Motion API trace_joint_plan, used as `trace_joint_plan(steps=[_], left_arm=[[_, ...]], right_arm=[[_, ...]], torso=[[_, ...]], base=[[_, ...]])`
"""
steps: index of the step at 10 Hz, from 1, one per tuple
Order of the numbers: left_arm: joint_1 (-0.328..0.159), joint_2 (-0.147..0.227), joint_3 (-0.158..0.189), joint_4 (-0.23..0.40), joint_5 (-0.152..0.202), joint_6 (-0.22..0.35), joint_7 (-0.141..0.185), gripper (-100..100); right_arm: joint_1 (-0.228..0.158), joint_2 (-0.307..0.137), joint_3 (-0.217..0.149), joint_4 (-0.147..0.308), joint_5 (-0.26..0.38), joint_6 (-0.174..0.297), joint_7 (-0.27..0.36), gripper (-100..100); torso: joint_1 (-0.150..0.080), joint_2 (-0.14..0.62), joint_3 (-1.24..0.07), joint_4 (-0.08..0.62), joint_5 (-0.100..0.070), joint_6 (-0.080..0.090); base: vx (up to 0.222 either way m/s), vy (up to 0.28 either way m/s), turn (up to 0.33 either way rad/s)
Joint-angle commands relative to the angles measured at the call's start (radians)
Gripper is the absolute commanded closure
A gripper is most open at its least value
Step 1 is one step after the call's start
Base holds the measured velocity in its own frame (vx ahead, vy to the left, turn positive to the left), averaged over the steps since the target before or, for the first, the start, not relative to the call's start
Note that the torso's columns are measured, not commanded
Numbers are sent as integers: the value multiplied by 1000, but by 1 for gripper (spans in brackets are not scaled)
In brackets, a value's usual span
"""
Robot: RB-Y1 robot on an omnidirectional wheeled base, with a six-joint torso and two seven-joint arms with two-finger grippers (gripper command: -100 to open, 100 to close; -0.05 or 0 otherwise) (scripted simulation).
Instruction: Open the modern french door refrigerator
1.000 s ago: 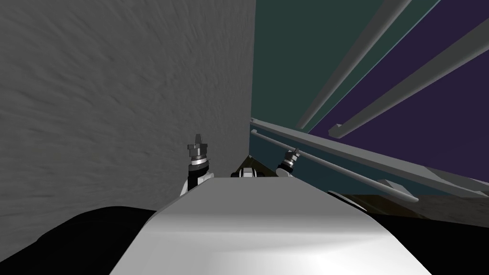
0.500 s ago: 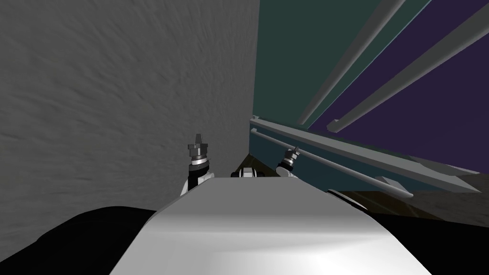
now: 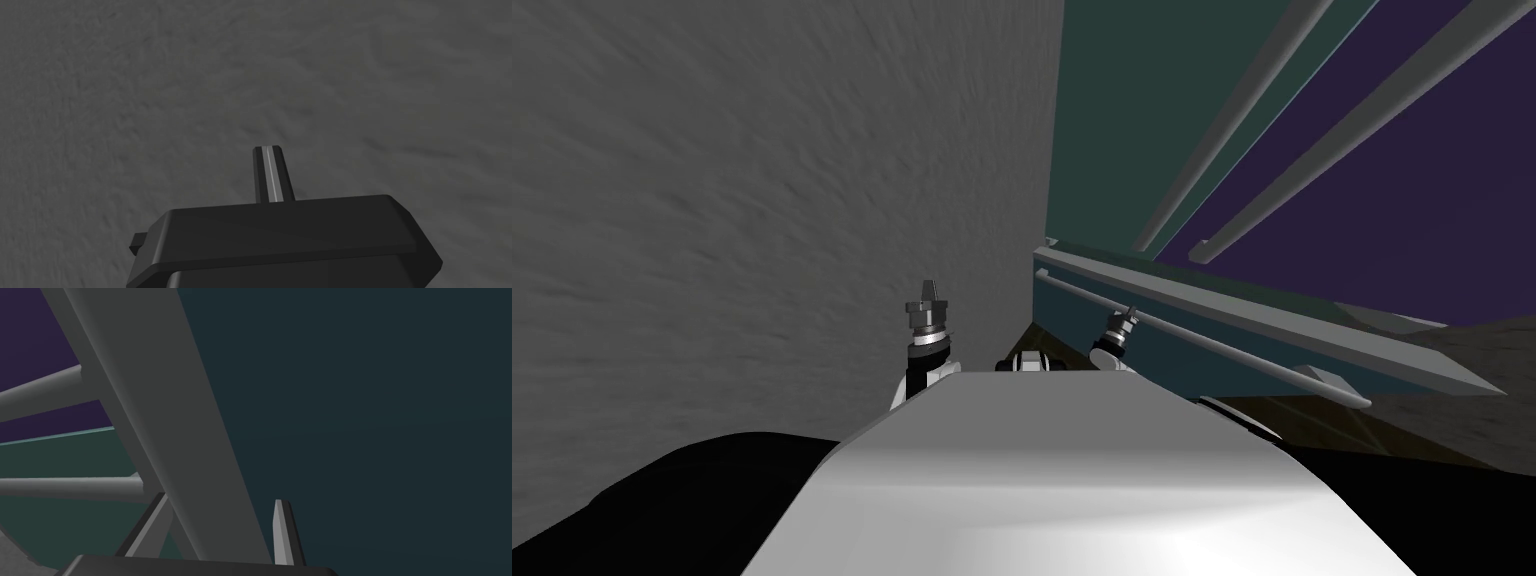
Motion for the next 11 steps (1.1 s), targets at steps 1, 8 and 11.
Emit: trace_joint_plan(steps=[1, 8, 11], left_arm=[[0, 0, 0, 0, 0, 0, 0, 0], [0, 0, 0, 0, 0, 0, 0, 0], [0, 0, 0, 0, 0, 0, 0, 0]], right_arm=[[10, 5, 11, -21, 2, -5, 11, 100], [44, 35, -28, -56, 52, -12, 31, 100], [85, 97, -117, -69, 132, -54, 34, 100]], torso=[[-1, -2, -1, 1, 1, 0], [-5, -5, -4, 3, 3, 2], [-1, -5, -3, 1, 2, -1]], base=[[-133, 94, -29], [-118, 80, -5], [-87, 8, 122]])
